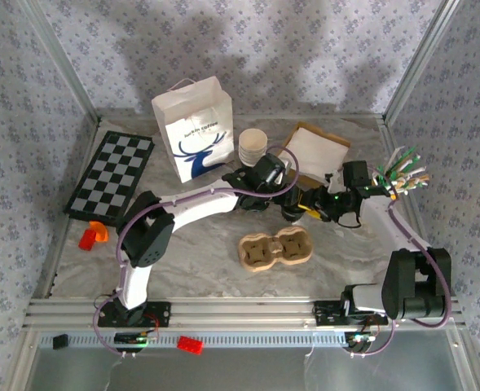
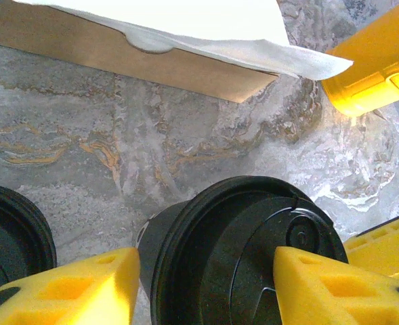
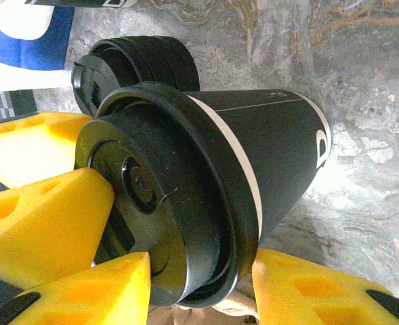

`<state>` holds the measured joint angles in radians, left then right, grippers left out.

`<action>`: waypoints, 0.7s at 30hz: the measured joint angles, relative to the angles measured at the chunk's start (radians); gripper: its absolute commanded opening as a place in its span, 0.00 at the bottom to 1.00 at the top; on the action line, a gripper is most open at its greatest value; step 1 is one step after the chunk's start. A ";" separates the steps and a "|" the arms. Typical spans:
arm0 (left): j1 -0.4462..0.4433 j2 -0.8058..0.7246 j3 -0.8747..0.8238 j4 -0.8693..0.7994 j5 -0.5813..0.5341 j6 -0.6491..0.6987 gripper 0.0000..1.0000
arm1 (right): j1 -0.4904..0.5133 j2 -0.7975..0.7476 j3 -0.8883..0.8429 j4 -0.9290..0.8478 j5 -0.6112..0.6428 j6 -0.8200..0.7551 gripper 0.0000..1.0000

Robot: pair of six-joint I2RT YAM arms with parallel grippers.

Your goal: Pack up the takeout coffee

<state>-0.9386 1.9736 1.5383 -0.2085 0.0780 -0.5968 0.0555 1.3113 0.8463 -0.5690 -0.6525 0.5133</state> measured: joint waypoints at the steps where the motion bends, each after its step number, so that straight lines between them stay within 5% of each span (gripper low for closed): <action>1: 0.001 0.000 0.000 0.001 0.005 0.003 0.58 | 0.000 -0.001 0.000 -0.006 -0.001 0.001 0.49; 7: 0.008 -0.020 -0.001 -0.005 0.004 -0.013 0.61 | -0.005 -0.011 0.002 -0.055 -0.001 0.002 0.55; 21: -0.005 -0.119 -0.032 -0.063 0.021 -0.202 0.46 | -0.041 -0.004 0.026 -0.097 -0.006 -0.015 0.47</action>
<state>-0.9432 1.8542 1.5059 -0.2718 0.0994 -0.7986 0.0143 1.3071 0.8722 -0.6659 -0.6590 0.4984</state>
